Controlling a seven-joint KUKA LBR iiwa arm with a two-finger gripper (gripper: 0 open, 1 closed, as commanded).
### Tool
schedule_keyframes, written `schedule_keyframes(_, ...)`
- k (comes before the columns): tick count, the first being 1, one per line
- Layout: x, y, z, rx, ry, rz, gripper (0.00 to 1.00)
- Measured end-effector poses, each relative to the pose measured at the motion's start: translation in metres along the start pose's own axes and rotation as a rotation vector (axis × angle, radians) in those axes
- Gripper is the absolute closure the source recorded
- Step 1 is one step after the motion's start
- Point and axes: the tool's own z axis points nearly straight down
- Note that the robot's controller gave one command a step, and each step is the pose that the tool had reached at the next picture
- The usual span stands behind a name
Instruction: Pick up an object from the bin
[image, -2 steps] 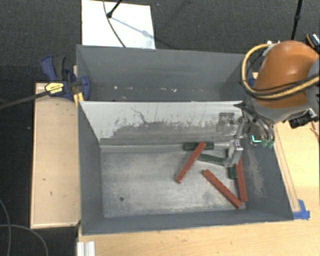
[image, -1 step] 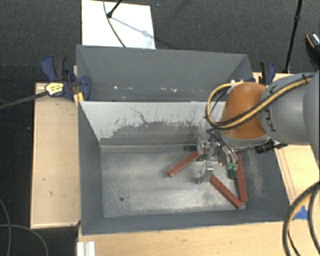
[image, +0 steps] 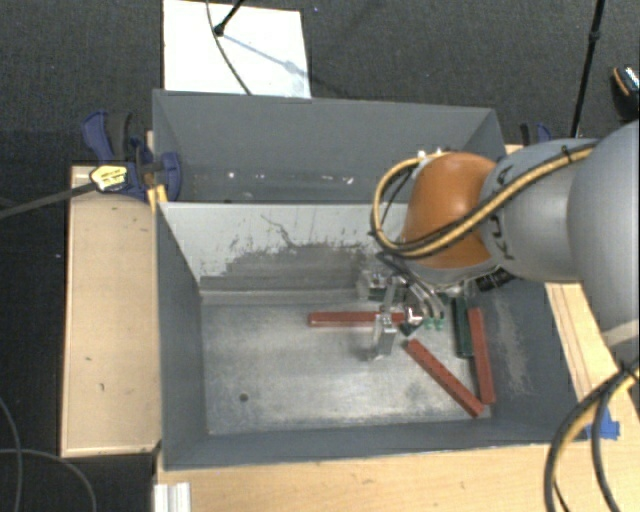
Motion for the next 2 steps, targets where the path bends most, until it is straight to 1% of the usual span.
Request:
schedule_keyframes(1, 0.001, -0.002, 0.0, 0.002, 0.001, 0.002, 1.0)
schedule_keyframes(2, 0.002, -0.018, 0.0, 0.002, 0.003, -0.117, 1.0)
